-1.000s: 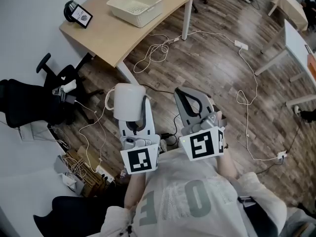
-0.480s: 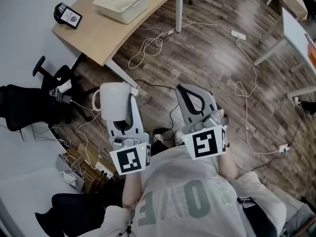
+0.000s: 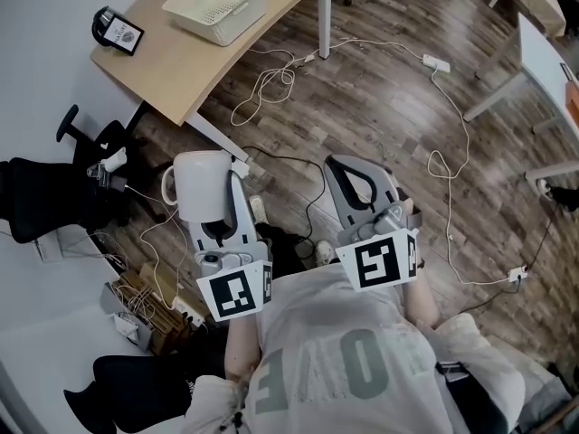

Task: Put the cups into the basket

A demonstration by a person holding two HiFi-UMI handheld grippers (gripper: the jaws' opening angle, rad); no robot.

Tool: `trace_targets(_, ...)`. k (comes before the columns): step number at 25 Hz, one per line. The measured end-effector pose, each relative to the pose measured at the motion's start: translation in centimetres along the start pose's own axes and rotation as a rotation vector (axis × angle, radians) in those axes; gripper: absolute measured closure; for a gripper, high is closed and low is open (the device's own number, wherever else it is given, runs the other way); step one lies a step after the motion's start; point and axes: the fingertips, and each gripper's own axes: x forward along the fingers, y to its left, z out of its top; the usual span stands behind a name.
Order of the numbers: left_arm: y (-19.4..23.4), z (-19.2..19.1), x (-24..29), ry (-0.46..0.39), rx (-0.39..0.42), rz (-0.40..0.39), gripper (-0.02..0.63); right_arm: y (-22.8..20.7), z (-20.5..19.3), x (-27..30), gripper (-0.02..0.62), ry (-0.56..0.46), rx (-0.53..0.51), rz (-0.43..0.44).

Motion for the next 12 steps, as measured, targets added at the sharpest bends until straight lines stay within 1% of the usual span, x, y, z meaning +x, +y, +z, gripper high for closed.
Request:
trace_targets(6,2.3,-1.7,4.1,-0.001,-0.011,-0.011,0.535,-1.1,0.2,4.8,0.598,0.009,-0.023,-0.011)
trace_targets(12,6.1,-2.6,10.7,-0.022,-0.047,-0.016,0.535,-3.1,1.4,11.5,0.598,0.029,-0.069,-0.022)
